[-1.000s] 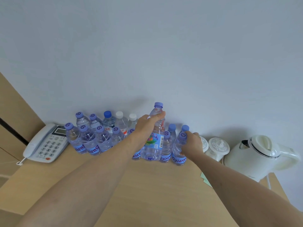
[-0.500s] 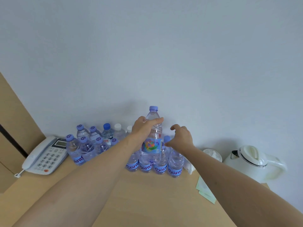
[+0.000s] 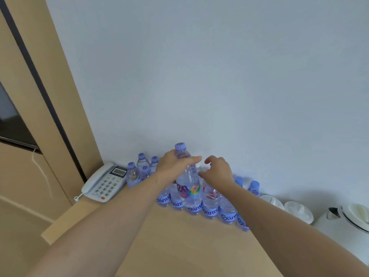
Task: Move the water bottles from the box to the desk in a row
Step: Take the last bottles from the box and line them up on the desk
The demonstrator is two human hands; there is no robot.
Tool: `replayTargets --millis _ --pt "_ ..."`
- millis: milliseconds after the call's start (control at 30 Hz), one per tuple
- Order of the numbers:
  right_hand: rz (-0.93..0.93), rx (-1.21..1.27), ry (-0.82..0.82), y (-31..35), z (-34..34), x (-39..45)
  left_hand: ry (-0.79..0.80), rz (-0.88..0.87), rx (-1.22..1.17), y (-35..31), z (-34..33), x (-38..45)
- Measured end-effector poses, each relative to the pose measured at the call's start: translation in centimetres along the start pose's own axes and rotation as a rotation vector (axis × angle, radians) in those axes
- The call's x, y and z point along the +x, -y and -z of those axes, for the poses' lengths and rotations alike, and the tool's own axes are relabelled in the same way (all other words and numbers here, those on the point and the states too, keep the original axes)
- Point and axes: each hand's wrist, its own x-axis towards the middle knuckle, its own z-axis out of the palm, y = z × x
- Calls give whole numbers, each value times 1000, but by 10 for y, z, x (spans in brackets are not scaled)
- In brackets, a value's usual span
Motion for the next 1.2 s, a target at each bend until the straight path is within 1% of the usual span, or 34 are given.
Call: replayTargets --millis 167,233,400,533,633,767,967,1100,1200 --pt "12 -47 18 46 -36 1 -102 23 125 22 53 23" --pt "7 -73 12 65 -52 0 -117 14 168 31 78 34" --pt "-16 -127 -8 112 -93 -4 -78 -21 236 56 139 57" --pt "-78 -133 -29 141 -120 -12 1 33 225 79 178 64" --pt "-118 -118 -38 155 -139 -19 38 62 267 98 199 74" --pt "-154 -149 -26 163 -155 -21 61 116 272 123 211 83" --pt "-213 -173 -7 158 -168 -23 101 208 254 152 209 96" --pt "-236 -182 10 148 -174 -19 118 183 356 169 204 109" --pt "-238 -178 24 142 -180 -16 89 224 397 182 202 118"
